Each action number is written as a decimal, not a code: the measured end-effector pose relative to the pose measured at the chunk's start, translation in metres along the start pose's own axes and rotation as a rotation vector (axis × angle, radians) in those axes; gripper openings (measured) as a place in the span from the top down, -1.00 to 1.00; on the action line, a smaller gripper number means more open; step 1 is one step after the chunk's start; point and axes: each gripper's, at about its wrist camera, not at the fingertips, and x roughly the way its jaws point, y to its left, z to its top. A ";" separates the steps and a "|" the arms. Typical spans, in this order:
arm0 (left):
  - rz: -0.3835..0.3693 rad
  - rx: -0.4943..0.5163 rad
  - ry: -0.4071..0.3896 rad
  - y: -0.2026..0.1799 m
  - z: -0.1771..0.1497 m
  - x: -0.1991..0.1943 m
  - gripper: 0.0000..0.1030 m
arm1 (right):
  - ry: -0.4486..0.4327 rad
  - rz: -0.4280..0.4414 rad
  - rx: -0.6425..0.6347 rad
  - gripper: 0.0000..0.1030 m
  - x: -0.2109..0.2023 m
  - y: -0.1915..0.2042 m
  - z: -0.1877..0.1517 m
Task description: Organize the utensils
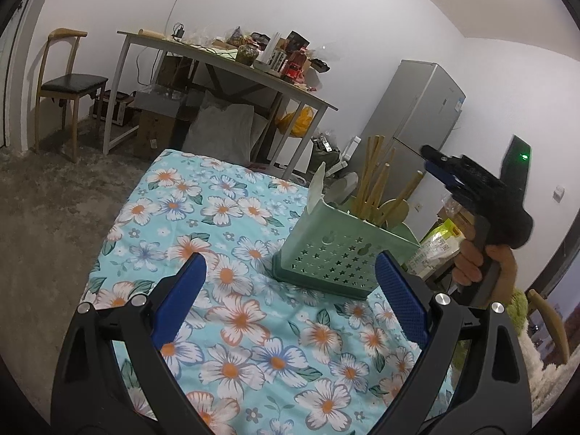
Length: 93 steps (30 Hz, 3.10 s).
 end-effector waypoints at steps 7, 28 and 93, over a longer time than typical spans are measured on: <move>0.053 0.048 -0.014 -0.013 -0.002 -0.010 -0.76 | 0.013 -0.029 0.036 -0.34 -0.053 0.005 -0.025; 0.584 0.279 -0.025 -0.072 -0.007 -0.013 -0.84 | 0.238 -0.540 -0.143 -0.88 -0.088 0.051 -0.114; 0.595 0.271 0.175 -0.093 -0.001 0.010 -0.84 | 0.294 -0.627 -0.108 -0.88 -0.086 0.034 -0.119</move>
